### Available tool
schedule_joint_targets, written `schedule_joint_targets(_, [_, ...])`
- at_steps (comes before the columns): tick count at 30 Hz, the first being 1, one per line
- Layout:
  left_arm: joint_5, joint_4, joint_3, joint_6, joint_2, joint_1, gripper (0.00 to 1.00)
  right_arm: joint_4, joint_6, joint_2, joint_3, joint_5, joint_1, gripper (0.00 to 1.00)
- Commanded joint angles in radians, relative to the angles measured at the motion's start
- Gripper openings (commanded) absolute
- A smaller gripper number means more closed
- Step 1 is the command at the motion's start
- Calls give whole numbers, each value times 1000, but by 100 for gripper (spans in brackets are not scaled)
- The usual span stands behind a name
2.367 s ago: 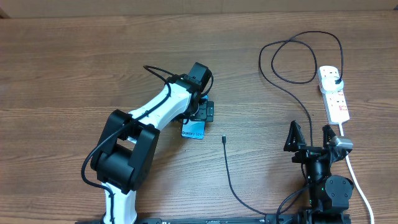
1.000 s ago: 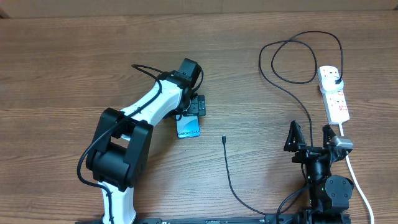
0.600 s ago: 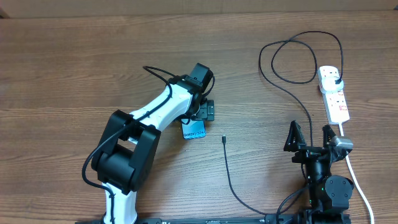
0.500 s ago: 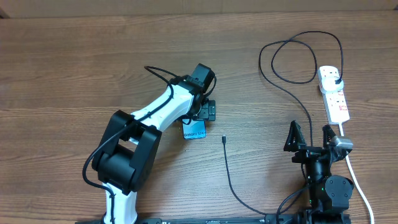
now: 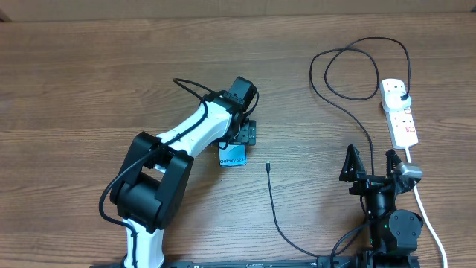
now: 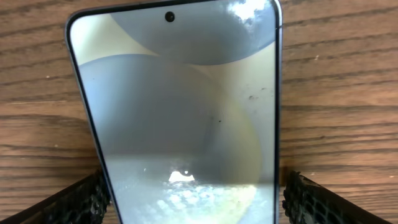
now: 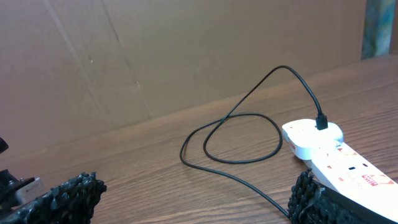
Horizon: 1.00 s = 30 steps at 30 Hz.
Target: Plug charger to phone and switch on socket
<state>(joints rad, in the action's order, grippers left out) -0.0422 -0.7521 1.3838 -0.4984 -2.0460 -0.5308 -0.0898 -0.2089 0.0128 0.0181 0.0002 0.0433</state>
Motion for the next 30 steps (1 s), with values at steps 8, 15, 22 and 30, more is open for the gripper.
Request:
schedule_joint_targets(8, [-18,-20,-18,92,-9,3,94,5,1,-9,-10,-2,-4,100])
schedule_joint_targets(15, [-61,-94,6,92,-9,61,100,5,1,-9,-10,-2,-4,100])
schedule_joint_targets(22, [-55,-97,6,92,-9,85,99,5,1,-9,-10,-2,-4,100])
schedule_joint_targets(30, [0,-16,5,48,-9,77,100,5,1,-9,-10,-2,-4,100])
